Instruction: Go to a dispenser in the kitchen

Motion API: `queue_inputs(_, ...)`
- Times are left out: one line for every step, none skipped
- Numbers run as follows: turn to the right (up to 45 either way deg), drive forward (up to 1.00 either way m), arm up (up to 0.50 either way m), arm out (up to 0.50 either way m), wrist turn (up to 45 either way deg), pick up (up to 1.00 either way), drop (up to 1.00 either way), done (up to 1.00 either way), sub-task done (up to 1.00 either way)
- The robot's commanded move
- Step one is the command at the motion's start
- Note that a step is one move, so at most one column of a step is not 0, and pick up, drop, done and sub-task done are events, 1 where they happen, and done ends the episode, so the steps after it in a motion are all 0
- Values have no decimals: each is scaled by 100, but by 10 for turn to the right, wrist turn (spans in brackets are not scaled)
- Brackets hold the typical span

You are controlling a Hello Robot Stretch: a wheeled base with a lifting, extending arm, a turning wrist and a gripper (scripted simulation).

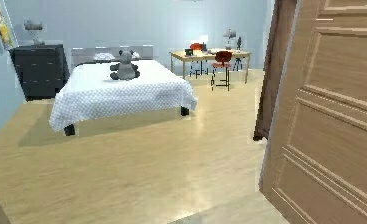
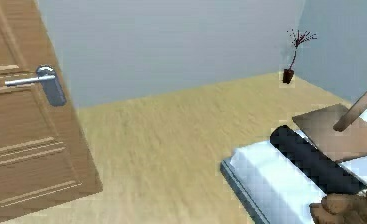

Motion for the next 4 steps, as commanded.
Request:
queue_inputs(0, 100, 0, 0, 0, 0, 0, 0, 0)
queue_inputs(90, 0, 0, 0, 0, 0, 0, 0, 0)
queue_inputs(0, 30, 0, 0, 0, 0, 0, 0, 0)
queue_inputs(60, 0, 0, 0, 0, 0, 0, 0, 0)
